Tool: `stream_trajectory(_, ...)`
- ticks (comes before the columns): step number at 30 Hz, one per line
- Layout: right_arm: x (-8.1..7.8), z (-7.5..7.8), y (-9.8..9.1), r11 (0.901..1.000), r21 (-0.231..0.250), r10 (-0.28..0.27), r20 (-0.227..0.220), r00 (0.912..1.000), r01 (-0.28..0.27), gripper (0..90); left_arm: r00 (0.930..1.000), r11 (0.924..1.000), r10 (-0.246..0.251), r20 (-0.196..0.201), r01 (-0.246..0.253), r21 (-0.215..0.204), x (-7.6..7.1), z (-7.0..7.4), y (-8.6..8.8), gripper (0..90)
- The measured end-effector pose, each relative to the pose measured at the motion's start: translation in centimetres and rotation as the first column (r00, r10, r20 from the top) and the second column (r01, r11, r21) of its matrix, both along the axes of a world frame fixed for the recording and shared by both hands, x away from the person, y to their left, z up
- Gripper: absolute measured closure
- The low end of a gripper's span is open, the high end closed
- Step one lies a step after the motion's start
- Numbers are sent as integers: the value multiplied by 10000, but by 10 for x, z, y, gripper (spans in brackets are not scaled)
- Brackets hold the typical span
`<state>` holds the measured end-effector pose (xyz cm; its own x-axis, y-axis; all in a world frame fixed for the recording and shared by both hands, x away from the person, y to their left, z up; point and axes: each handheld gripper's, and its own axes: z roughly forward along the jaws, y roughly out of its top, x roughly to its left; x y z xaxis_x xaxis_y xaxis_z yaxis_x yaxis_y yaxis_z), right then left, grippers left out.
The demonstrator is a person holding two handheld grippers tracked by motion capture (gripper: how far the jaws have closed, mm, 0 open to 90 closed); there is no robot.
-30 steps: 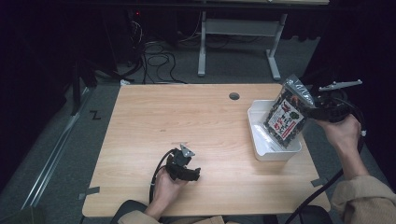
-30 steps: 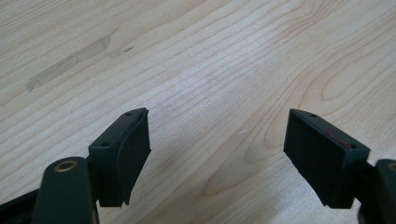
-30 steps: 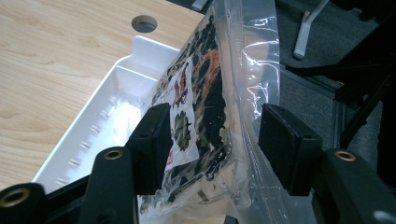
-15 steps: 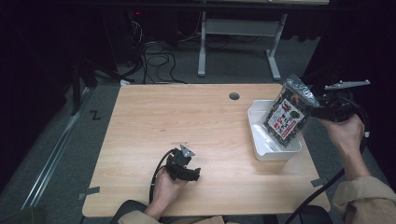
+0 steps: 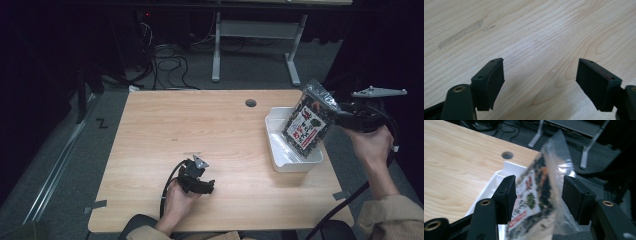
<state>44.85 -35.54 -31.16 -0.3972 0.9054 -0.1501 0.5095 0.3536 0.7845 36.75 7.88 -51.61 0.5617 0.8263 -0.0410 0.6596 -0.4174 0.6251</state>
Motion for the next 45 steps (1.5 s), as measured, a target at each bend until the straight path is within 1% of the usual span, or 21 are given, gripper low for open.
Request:
stream_trajectory(3, -5, -1, 9, 9989, 194, 437, 6, 9990, -437, 462, 10000, 10000, 13, 17, -13, -32, 0, 0, 0, 233)
stream_trajectory(5, -10, -3, 15, 9966, 399, 722, 94, 9973, -726, 462, 10000, 10000, 16, 20, -16, -51, 0, 0, 0, 233)
stream_trajectory(8, -17, -7, 25, 9930, 418, 1109, 15, 9938, -1109, 459, 10000, 10000, 37, 60, -36, -61, -1, 1, 0, 233)
stream_trajectory(12, -27, -13, 37, 9848, 570, 1641, 9, 9864, -1639, 453, 9999, 9999, 39, 93, -38, -116, -1, 1, 0, 232)
stream_trajectory(13, -29, -14, 40, 9827, 524, 1780, 21, 9840, -1778, 453, 9999, 9999, 38, 94, -37, -123, -1, 1, 0, 232)
stream_trajectory(18, -39, -21, 51, 9716, 796, 2240, -45, 9746, -2230, 448, 10000, 9999, -5, 88, 6, -105, -1, 2, 1, 231)
stream_trajectory(19, -40, -22, 52, 9691, 798, 2341, 6, 9722, -2334, 448, 10000, 9999, -3, 89, 4, -114, -1, 2, 1, 231)
stream_trajectory(22, -45, -27, 57, 9626, 1125, 2490, -81, 9685, -2465, 445, 9999, 9999, 5, 105, -3, -150, -2, 2, 1, 231)
stream_trajectory(24, -48, -30, 59, 9589, 1182, 2611, -114, 9652, -2580, 459, 9999, 9998, 35, 116, -32, -187, -2, 3, 1, 231)
stream_trajectory(25, -49, -32, 60, 9546, 1320, 2712, -137, 9624, -2671, 458, 9999, 9998, 34, 119, -32, -184, -2, 3, 1, 231)
stream_trajectory(26, -51, -34, 62, 9526, 1398, 2746, -137, 9615, -2701, 455, 9999, 9998, 32, 117, -30, -185, -2, 3, 1, 231)
stream_trajectory(28, -54, -38, 64, 9502, 1404, 2828, -132, 9591, -2782, 449, 9999, 9999, 8, 105, -7, -161, -2, 3, 1, 231)
stream_trajectory(30, -56, -42, 67, 9455, 1522, 2935, -155, 9558, -2878, 448, 9999, 9998, 22, 116, -20, -187, -2, 2, 1, 231)
stream_trajectory(32, -57, -46, 68, 9417, 1580, 3028, -141, 9529, -2970, 446, 9999, 9998, 34, 123, -31, -203, -2, 3, 1, 231)
stream_trajectory(33, -58, -48, 69, 9391, 1547, 3125, -118, 9499, -3070, 443, 9999, 9998, 25, 146, -22, -187, -2, 3, 1, 231)
stream_trajectory(35, -60, -50, 71, 9383, 1602, 3136, -209, 9493, -3064, 438, 9998, 9997, 38, 217, -32, -242, -2, 3, 1, 232)
stream_trajectory(37, -62, -53, 73, 9347, 1640, 3230, -214, 9462, -3154, 435, 9997, 9997, 26, 239, -20, -253, -3, 4, 1, 233)
stream_trajectory(39, -64, -55, 74, 9318, 1559, 3347, -197, 9421, -3278, 433, 9997, 9997, 16, 250, -9, -247, -3, 4, 1, 233)
stream_trajectory(41, -67, -58, 76, 9316, 1522, 3378, -277, 9408, -3300, 428, 9997, 9997, 18, 261, -11, -259, -3, 4, 1, 233)
stream_trajectory(42, -69, -59, 77, 9295, 1530, 3427, -216, 9392, -3356, 428, 9997, 9997, 16, 264, -9, -261, -3, 4, 1, 232)
stream_trajectory(45, -73, -62, 77, 9278, 1572, 3465, -268, 9377, -3384, 423, 9997, 9996, 16, 262, -9, -268, -3, 4, 1, 233)
